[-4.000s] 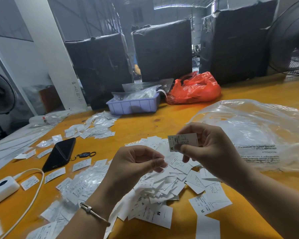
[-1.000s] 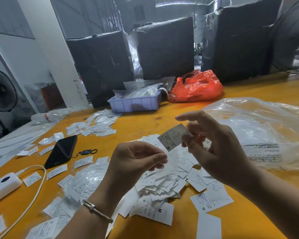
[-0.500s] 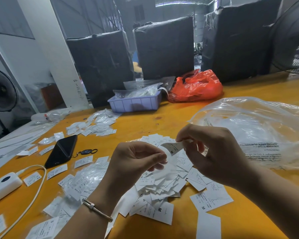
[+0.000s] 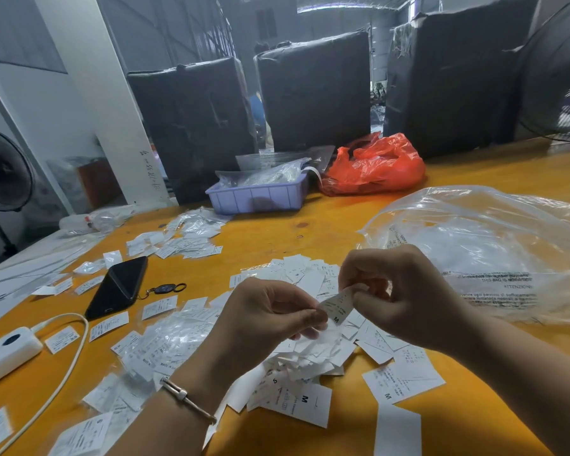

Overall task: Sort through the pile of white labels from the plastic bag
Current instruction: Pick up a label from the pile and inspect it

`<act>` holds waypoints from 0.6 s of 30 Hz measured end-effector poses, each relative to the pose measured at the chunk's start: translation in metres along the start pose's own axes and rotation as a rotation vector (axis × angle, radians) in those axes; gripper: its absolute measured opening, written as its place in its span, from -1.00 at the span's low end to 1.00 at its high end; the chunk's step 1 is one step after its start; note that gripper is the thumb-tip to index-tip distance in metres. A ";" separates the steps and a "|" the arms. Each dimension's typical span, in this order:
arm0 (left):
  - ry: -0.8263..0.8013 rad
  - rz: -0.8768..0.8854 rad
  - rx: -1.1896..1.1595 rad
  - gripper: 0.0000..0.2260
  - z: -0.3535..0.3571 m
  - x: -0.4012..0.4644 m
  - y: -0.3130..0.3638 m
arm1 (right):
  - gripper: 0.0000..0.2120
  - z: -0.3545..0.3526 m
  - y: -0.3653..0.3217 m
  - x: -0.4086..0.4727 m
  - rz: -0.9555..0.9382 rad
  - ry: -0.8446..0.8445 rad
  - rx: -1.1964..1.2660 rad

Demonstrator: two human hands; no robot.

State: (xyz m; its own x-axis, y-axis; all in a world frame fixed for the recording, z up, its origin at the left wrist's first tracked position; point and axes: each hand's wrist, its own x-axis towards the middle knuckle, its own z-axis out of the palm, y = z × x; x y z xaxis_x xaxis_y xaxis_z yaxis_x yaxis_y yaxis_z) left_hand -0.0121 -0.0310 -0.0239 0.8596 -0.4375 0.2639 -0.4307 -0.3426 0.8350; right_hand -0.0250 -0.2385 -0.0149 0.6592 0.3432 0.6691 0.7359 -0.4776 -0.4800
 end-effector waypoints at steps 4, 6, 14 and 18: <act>-0.019 -0.004 0.005 -0.81 0.000 -0.003 0.001 | -0.91 0.004 0.001 -0.002 0.030 -0.086 -0.037; -0.016 -0.012 -0.006 -0.79 0.001 -0.002 0.002 | -0.90 0.006 0.002 -0.002 0.052 -0.072 -0.082; 0.031 -0.085 -0.159 -0.83 -0.001 0.000 0.005 | -0.84 0.004 -0.003 0.001 0.048 0.077 -0.033; 0.058 -0.092 -0.193 -0.80 -0.001 0.001 0.004 | -0.88 0.009 -0.005 -0.001 0.080 -0.034 0.052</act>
State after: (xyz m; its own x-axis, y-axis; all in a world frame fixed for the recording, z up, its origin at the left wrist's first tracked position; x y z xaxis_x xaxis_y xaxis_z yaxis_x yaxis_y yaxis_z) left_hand -0.0120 -0.0316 -0.0199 0.9095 -0.3616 0.2050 -0.2940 -0.2108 0.9323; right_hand -0.0278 -0.2294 -0.0179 0.7203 0.3331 0.6085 0.6872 -0.4626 -0.5602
